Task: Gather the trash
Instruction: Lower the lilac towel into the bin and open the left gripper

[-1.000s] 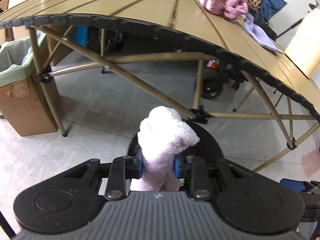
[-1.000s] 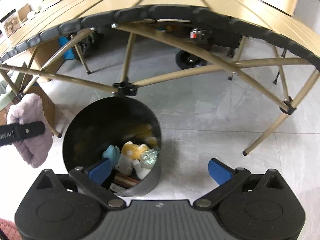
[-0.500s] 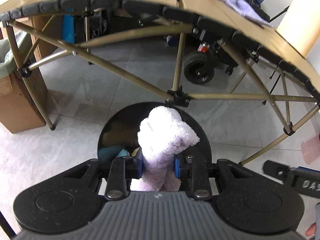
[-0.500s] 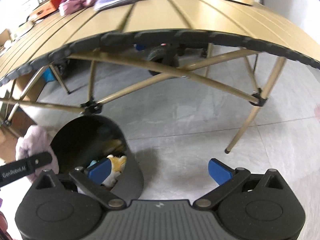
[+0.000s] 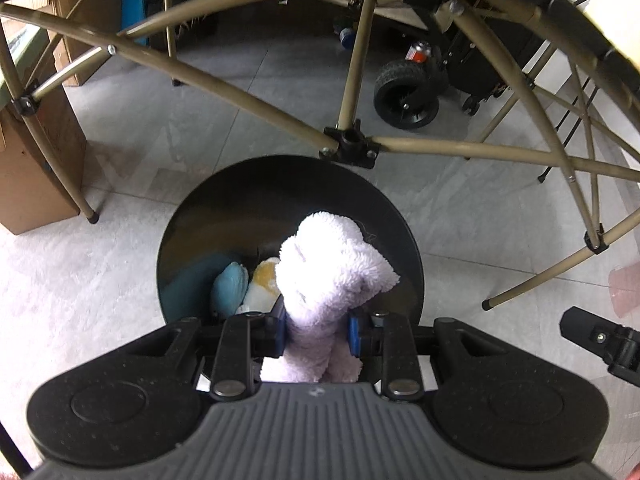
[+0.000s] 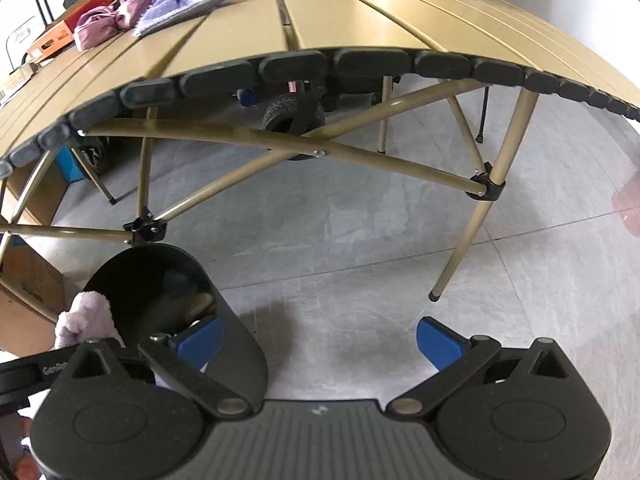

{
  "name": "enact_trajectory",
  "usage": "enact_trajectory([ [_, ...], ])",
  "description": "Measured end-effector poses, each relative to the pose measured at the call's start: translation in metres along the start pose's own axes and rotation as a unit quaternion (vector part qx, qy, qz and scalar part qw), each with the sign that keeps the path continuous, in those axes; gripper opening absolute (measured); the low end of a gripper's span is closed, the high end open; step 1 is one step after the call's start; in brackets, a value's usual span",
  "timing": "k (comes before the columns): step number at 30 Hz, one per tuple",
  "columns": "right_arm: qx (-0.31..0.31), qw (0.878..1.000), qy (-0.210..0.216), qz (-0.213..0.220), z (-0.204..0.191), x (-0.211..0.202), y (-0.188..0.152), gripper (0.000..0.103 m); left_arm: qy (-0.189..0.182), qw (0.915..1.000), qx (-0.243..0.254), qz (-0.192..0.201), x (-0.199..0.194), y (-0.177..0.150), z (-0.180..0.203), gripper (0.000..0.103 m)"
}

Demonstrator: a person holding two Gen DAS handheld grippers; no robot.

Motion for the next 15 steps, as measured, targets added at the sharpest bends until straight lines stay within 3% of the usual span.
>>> enact_trajectory([
  [15,0.012,1.000,-0.013,-0.012,0.014,0.013,-0.007,0.103,0.026,0.9991,0.002,-0.035,0.031,-0.015,0.003,0.028],
])
Point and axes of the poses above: each gripper's, at about its wrist camera, not at the fingertips, and x roughly the way its jaws point, z to its right, y to its top, the point moved 6 cm from there along x, roughly the way its jaws point, and after that the axes turned 14 degrees about z, right-handed, at the moved point
